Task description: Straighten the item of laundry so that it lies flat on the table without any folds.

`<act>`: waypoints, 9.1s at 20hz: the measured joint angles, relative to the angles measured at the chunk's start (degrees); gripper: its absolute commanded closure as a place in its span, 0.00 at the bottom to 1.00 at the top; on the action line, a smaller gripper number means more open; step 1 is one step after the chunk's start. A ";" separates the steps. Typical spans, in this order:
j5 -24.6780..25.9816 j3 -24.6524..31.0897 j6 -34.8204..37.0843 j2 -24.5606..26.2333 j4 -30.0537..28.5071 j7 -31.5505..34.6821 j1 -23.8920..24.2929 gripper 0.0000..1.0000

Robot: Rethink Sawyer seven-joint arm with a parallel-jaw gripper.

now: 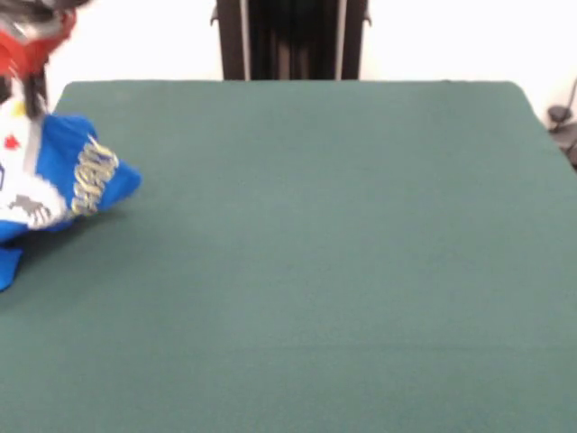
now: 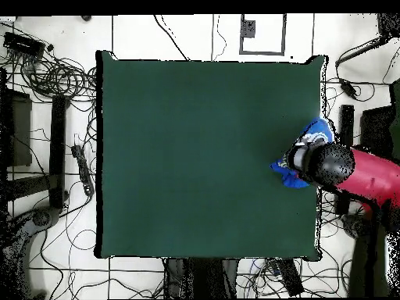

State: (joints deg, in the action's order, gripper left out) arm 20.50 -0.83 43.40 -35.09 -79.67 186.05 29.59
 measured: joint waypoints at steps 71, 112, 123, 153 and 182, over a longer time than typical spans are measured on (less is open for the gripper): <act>-8.46 -7.49 -1.34 -2.25 -3.84 -16.84 -5.62 1.00; -31.47 -25.72 -0.83 0.73 -3.71 -4.42 -20.07 0.00; -32.28 -26.14 -0.83 1.69 -3.72 -4.42 -20.17 0.00; -19.91 -20.49 5.98 -13.06 -2.86 -22.08 7.41 1.00; -9.97 -5.47 -0.53 -11.52 -3.93 -22.12 15.23 1.00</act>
State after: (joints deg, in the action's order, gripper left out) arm 10.53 -6.30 42.87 -46.60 -83.60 163.92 44.82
